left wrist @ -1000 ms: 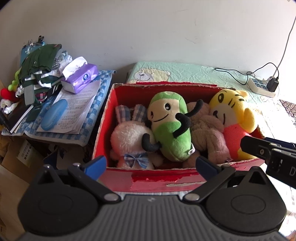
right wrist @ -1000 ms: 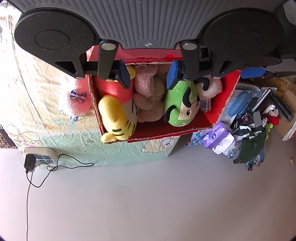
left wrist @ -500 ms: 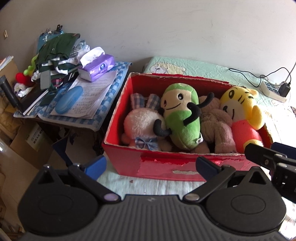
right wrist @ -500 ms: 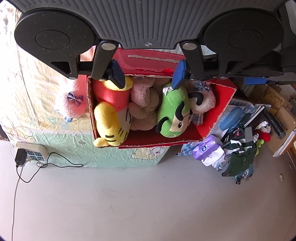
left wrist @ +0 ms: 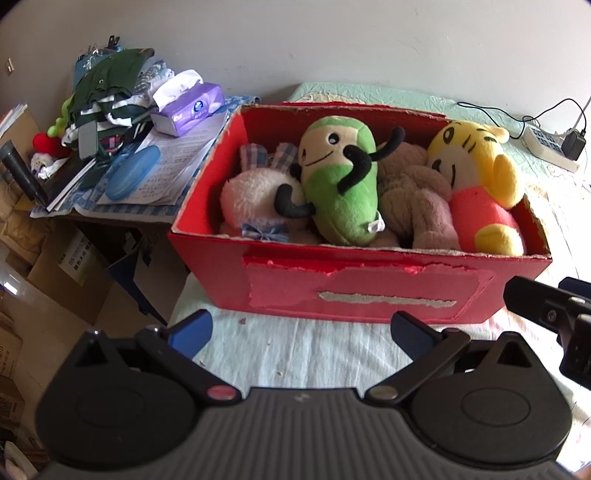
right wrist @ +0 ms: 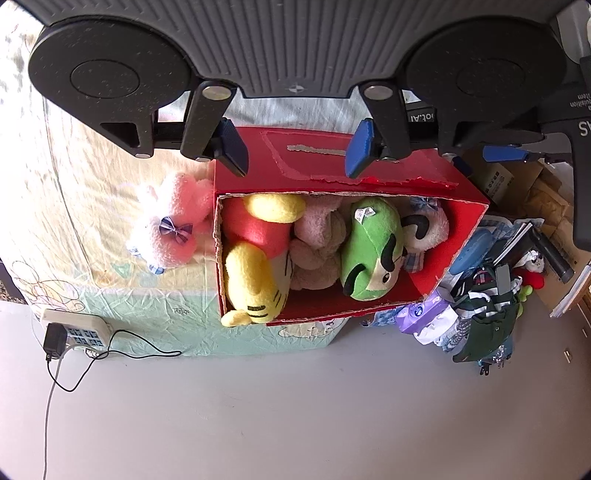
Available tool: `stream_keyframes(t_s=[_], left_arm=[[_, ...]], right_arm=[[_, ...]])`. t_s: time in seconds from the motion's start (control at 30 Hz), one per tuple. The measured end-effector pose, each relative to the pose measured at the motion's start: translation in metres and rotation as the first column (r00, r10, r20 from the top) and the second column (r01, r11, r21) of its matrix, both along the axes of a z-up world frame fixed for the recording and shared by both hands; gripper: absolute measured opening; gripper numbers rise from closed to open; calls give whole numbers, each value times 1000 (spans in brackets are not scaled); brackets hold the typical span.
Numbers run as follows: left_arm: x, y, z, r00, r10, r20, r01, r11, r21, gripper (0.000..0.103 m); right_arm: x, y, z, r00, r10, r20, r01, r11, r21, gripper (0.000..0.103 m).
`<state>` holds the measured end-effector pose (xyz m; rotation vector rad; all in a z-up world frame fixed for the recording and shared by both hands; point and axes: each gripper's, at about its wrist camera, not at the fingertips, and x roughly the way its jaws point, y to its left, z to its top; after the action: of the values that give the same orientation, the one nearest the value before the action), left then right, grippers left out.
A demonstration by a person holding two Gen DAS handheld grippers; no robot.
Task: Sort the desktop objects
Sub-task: 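Withdraw the right gripper back from the red box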
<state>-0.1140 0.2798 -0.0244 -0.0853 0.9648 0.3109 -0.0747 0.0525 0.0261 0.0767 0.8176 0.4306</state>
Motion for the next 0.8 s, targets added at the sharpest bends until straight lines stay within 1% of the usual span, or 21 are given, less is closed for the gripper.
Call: stream_keyframes(t_s=[0.33,0.8], left_arm=[[-2,-1,-3,999,-37,-20,38,999,25,103],[12,0,-27,991,-90,-101,90,996,-8,103]], right_arm=[[-1,1,-9,999,-34,-31,35,999,7,65],[7,6,-25,991,-93,-94,92,996,-18,66]])
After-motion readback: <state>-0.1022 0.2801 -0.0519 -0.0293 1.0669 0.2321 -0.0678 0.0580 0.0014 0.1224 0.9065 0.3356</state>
